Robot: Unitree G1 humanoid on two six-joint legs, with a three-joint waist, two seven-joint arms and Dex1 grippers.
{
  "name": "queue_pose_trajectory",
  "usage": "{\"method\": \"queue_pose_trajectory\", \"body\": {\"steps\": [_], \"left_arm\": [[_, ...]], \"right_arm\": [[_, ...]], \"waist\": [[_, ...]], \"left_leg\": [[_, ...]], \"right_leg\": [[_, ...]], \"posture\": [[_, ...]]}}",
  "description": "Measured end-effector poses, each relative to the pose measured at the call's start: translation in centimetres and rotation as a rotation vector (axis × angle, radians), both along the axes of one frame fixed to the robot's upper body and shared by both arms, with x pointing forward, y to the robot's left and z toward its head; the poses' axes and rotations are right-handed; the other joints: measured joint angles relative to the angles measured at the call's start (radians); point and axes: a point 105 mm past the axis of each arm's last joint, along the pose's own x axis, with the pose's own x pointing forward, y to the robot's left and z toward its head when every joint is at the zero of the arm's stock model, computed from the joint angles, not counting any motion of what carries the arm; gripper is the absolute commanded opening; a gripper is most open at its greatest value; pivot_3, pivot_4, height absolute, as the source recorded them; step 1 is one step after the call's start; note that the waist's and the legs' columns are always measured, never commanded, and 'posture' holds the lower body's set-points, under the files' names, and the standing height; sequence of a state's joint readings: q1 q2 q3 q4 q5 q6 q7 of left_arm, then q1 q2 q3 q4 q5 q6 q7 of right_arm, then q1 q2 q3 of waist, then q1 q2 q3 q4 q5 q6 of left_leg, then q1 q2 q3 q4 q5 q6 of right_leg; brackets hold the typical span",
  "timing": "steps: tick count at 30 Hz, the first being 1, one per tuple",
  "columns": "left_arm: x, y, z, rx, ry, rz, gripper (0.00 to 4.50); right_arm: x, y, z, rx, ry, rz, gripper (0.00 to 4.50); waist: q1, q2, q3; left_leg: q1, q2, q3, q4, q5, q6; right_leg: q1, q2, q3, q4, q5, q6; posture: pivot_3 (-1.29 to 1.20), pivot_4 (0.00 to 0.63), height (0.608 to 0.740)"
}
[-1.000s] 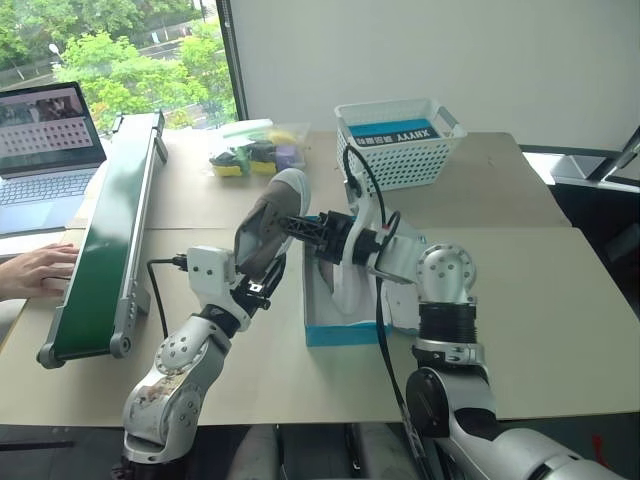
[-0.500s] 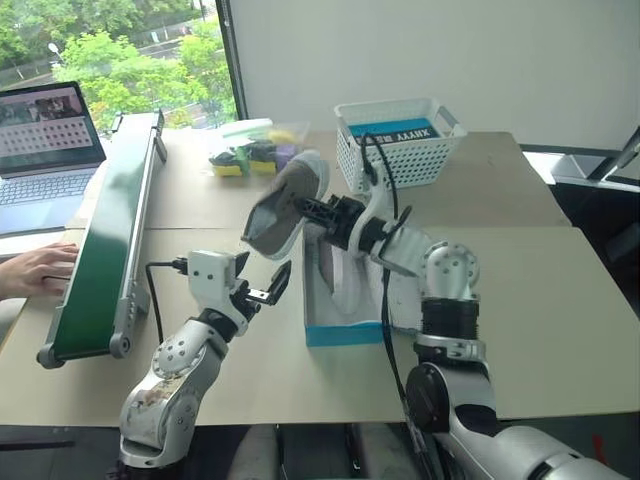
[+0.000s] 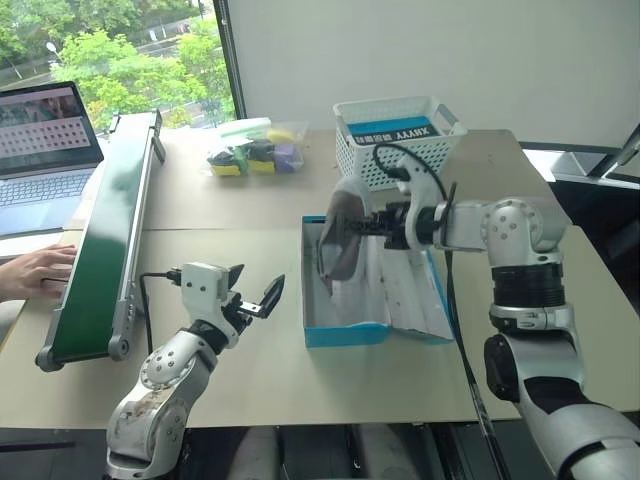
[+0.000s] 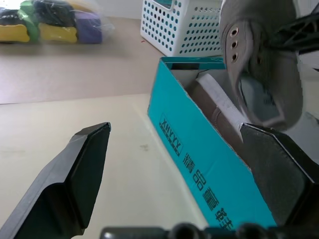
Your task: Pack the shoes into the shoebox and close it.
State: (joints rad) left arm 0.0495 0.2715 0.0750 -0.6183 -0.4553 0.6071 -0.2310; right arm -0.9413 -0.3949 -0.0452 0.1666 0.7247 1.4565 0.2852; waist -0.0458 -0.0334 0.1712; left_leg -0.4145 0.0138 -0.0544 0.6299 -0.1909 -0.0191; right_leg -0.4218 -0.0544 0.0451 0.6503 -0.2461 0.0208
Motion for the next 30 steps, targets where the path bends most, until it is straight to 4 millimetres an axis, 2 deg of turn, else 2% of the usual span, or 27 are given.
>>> {"method": "queue_pose_trajectory", "body": {"steps": [3,5,10,17,19,30], "left_arm": [[0.0,0.0,0.0,0.0,0.0,0.002,4.43],[0.0,0.0,0.0,0.0,0.0,0.001,4.43],[0.0,0.0,0.0,0.0,0.001,0.001,4.43],[0.0,0.2,-0.1,0.003,0.004,0.008,4.43],[0.1,0.2,0.0,0.004,0.001,0.007,4.43],[0.5,0.1,0.1,0.004,-0.002,0.002,4.43]], "right_arm": [[-0.8,0.5,-1.9,-0.027,0.078,0.016,0.28],[-1.0,1.1,-2.5,-0.038,0.096,0.029,0.28],[-0.5,1.1,-2.3,-0.044,0.113,0.015,0.28],[1.5,-1.9,-0.7,-0.109,0.037,-0.07,0.28],[2.0,-2.7,-0.9,-0.155,0.007,-0.077,0.28],[1.9,-2.6,-2.1,-0.268,0.056,-0.034,0.28]], "waist": [[0.002,0.0,0.0],[0.002,0.0,0.0],[0.004,0.0,0.0],[0.004,0.0,0.0],[0.004,0.0,0.0],[0.008,0.0,0.0]], "left_leg": [[0.0,0.0,0.0,0.0,0.0,0.0],[0.0,0.0,0.0,0.001,0.0,0.0],[0.0,-0.001,0.0,0.001,0.0,0.0],[0.0,-0.001,0.0,0.001,0.0,0.0],[0.0,-0.001,0.0,0.001,0.0,0.0],[0.0,-0.001,0.0,0.001,0.0,0.0]], "right_leg": [[0.0,0.0,0.0,-0.001,0.0,0.001],[0.0,0.0,0.0,-0.001,0.0,0.001],[0.001,0.0,0.0,-0.001,0.001,0.001],[0.001,0.0,0.0,-0.001,0.001,0.001],[0.0,0.0,0.0,-0.002,0.001,0.001],[0.001,-0.001,0.0,-0.001,0.001,0.001]], "posture": [[0.0,0.15,0.738],[0.0,0.15,0.738],[0.0,0.15,0.738],[0.0,0.15,0.738],[0.0,0.15,0.738],[0.0,0.15,0.738]]}}
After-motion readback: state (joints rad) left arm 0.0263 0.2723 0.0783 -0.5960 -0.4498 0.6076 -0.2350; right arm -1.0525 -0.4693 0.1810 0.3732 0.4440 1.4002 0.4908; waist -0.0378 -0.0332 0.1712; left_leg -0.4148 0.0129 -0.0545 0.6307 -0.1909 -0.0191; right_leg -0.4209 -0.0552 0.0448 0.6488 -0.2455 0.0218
